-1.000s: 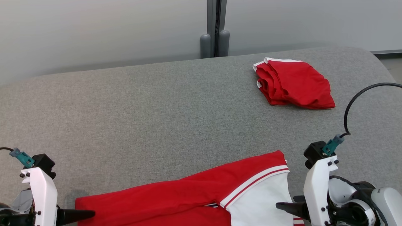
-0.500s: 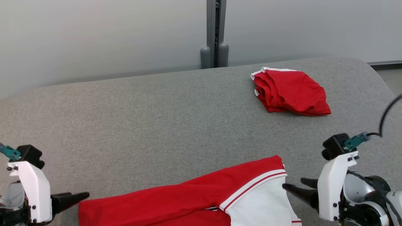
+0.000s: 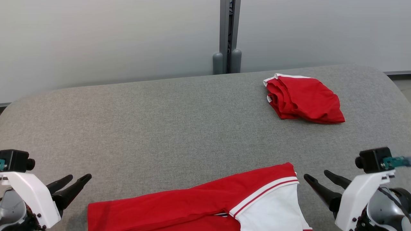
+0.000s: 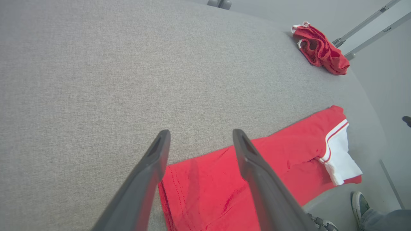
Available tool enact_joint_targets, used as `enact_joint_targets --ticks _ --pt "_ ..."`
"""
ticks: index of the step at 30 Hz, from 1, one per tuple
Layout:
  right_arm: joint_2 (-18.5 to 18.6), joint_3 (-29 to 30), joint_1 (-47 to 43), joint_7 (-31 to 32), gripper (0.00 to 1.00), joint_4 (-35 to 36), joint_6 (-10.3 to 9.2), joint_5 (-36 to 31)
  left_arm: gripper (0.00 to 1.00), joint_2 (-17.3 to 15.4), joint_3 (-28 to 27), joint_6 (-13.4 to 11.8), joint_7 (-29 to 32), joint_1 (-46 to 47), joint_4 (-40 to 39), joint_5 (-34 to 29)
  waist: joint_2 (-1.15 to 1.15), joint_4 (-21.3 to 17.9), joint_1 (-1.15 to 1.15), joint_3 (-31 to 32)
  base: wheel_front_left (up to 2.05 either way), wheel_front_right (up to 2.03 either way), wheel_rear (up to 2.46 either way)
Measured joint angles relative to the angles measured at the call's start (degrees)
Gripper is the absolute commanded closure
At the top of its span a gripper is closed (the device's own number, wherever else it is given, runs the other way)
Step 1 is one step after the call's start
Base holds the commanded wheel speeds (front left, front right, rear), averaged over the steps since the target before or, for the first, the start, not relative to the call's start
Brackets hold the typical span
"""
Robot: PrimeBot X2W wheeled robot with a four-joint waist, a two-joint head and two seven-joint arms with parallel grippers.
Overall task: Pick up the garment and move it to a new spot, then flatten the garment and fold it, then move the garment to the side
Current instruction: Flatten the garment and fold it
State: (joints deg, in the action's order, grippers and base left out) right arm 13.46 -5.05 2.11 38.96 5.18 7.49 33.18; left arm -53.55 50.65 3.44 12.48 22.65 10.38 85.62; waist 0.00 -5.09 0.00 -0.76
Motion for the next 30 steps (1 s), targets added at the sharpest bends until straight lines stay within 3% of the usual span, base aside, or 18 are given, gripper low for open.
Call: enact_joint_targets --ticks 5,13,19,25,30 --pt "-0.4 1.2 -1.9 -5.6 0.00 -2.2 0.00 -1.6 0.00 0.3 -1.2 -2.1 -7.8 -2.5 -1.6 -2.6 0.00 0.4 0.00 0.2 0.00 0.00 0.00" --pt "-2.7 2.2 -4.8 -16.5 0.00 -8.0 0.00 -2.4 0.00 2.1 -3.2 -8.8 -22.5 -7.0 -4.4 -8.2 0.00 1.6 0.00 0.4 0.00 0.00 0.00" --pt "-3.9 0.5 -5.6 -22.0 0.00 -13.8 0.00 -1.7 0.00 5.3 -5.7 -13.9 -27.0 -11.2 -6.1 -13.1 0.00 2.1 0.00 0.5 0.00 0.00 0.00" --pt "-4.2 -0.6 -5.4 -23.9 0.00 -19.1 0.00 -0.3 0.00 11.1 -14.8 -16.0 -27.4 -16.3 -7.5 -21.0 0.00 3.0 0.00 0.5 0.00 0.00 0.00" --pt "-4.2 -1.8 -3.8 -23.9 0.00 -22.7 0.00 0.7 0.00 14.5 -18.8 -14.6 -27.4 -20.4 -7.4 -24.7 0.00 3.7 0.00 -0.1 0.00 0.00 0.00"
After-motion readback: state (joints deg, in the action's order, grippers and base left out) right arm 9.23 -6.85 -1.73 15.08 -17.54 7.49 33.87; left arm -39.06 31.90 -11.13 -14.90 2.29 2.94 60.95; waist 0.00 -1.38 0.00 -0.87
